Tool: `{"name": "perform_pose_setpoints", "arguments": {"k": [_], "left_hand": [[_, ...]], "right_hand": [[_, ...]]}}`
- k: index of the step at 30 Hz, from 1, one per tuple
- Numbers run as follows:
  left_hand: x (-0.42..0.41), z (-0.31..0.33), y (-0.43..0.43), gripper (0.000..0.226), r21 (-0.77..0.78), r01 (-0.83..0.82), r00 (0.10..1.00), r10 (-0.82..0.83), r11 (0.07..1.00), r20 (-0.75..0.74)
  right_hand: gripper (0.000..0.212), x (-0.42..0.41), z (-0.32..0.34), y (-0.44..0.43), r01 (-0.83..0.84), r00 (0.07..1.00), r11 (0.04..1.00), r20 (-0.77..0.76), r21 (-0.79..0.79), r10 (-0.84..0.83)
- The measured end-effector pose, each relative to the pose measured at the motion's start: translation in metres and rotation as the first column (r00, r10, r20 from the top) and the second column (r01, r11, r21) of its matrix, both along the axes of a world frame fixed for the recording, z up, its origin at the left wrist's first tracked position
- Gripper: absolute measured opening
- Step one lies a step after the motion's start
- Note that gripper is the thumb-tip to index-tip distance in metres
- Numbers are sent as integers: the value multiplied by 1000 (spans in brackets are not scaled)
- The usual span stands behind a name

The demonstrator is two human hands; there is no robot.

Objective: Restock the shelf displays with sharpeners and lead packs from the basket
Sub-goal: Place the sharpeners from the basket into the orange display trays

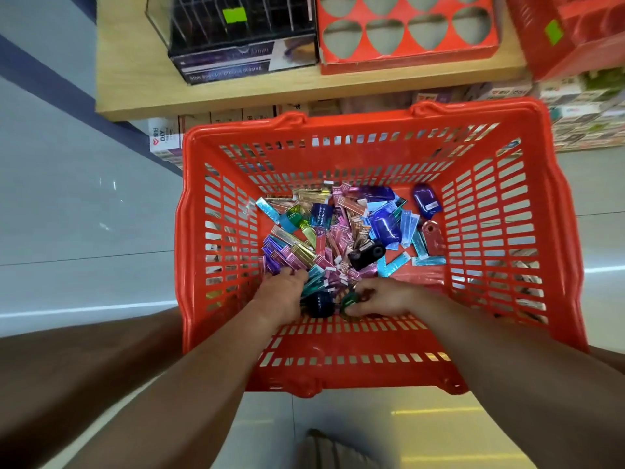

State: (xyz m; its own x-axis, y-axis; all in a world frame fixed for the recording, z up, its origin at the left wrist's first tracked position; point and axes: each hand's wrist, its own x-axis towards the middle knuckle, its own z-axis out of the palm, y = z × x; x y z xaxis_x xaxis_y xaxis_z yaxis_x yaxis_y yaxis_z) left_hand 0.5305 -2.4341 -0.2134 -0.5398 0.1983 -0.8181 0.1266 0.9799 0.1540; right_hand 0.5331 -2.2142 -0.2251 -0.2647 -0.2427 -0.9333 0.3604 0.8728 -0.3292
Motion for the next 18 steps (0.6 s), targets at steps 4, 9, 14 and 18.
{"name": "perform_pose_setpoints", "arguments": {"k": [4, 9, 14, 18], "left_hand": [[-2, 0, -4, 53, 12, -101, 995, 101, 995, 2], [-17, 7, 2, 40, 38, -249, 967, 247, 968, 56], [-33, 11, 18, 17, 379, -807, 532, 836, 452, 136], [-69, 9, 16, 47, 440, -748, 521, 850, 496, -71]], "right_hand": [[61, 1, 5, 6, 411, 910, 911, 66, -30, -408], [41, -12, 3, 11, 942, 336, 330, 221, -64, -916], [40, -17, 2, 5, 928, 371, 361, 132, -92, -919], [42, -30, 5, 0, 945, 323, 317, 89, -74, -942]]}}
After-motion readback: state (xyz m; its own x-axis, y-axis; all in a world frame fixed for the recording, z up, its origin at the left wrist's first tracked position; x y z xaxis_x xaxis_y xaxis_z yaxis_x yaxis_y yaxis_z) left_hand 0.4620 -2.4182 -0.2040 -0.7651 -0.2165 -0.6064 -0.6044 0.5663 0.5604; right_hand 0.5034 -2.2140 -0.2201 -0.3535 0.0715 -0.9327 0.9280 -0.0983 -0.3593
